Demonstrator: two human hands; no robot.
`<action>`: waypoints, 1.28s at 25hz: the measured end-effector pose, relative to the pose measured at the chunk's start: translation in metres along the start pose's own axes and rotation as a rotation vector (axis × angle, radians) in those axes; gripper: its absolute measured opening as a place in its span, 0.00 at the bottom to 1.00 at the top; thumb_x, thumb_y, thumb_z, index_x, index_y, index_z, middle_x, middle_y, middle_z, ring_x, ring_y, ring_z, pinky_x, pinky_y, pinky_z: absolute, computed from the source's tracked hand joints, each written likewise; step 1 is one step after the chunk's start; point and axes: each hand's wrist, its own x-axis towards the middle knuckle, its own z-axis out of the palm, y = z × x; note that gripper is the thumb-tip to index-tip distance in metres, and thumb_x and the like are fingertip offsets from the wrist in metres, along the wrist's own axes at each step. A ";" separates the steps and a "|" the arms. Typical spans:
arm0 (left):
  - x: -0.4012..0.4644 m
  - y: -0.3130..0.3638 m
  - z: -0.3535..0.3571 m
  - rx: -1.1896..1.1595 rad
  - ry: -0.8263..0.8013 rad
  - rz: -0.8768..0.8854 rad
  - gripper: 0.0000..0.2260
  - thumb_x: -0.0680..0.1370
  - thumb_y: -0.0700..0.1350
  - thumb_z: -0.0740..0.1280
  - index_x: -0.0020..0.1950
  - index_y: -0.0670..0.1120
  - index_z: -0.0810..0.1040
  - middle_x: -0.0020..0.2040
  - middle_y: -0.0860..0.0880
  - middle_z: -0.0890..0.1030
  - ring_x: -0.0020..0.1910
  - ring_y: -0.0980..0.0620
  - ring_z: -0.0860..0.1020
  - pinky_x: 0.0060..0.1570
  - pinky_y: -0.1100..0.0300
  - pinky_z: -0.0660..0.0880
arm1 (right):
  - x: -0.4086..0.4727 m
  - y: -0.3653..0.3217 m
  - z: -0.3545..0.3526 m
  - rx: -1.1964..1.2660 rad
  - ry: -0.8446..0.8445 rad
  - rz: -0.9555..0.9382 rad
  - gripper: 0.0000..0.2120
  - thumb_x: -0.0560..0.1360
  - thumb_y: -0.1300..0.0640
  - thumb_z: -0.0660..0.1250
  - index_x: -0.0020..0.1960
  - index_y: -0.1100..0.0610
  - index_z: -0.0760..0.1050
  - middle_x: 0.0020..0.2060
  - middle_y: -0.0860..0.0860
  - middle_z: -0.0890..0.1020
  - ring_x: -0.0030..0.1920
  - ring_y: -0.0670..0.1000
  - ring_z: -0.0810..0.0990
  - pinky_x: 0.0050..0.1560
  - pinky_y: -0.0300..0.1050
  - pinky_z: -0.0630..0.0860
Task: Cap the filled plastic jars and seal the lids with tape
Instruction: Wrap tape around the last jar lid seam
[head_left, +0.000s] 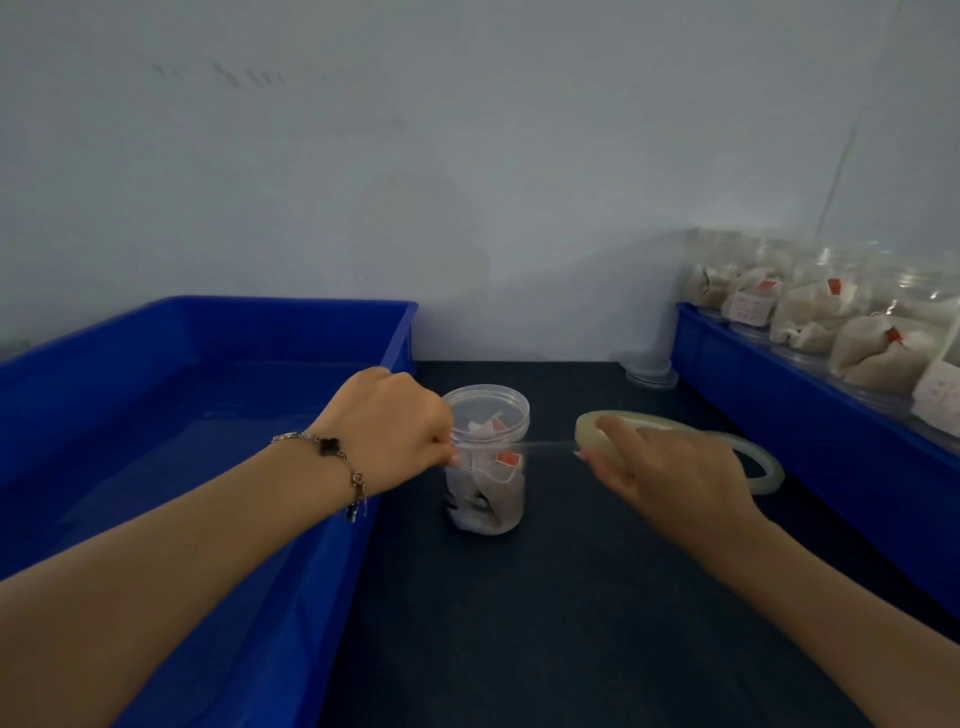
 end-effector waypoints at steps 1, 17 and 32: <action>0.000 0.000 0.001 0.007 0.000 -0.003 0.20 0.75 0.65 0.57 0.47 0.54 0.81 0.38 0.54 0.80 0.37 0.57 0.75 0.41 0.63 0.70 | 0.000 0.000 0.005 0.006 0.005 0.013 0.18 0.76 0.43 0.63 0.43 0.58 0.79 0.21 0.51 0.74 0.17 0.51 0.70 0.18 0.39 0.62; 0.018 -0.015 0.016 0.201 -0.017 -0.131 0.25 0.69 0.72 0.55 0.34 0.49 0.63 0.32 0.53 0.67 0.38 0.54 0.68 0.36 0.60 0.62 | 0.020 -0.005 0.030 0.060 -0.023 0.015 0.17 0.74 0.47 0.64 0.45 0.61 0.80 0.23 0.52 0.76 0.19 0.52 0.72 0.17 0.42 0.68; 0.016 0.002 0.022 -0.075 -0.230 -0.275 0.52 0.67 0.68 0.68 0.76 0.40 0.46 0.70 0.43 0.66 0.68 0.46 0.65 0.66 0.54 0.65 | 0.039 -0.012 0.043 0.008 0.027 0.010 0.22 0.78 0.43 0.55 0.39 0.58 0.79 0.22 0.49 0.75 0.18 0.49 0.71 0.18 0.39 0.64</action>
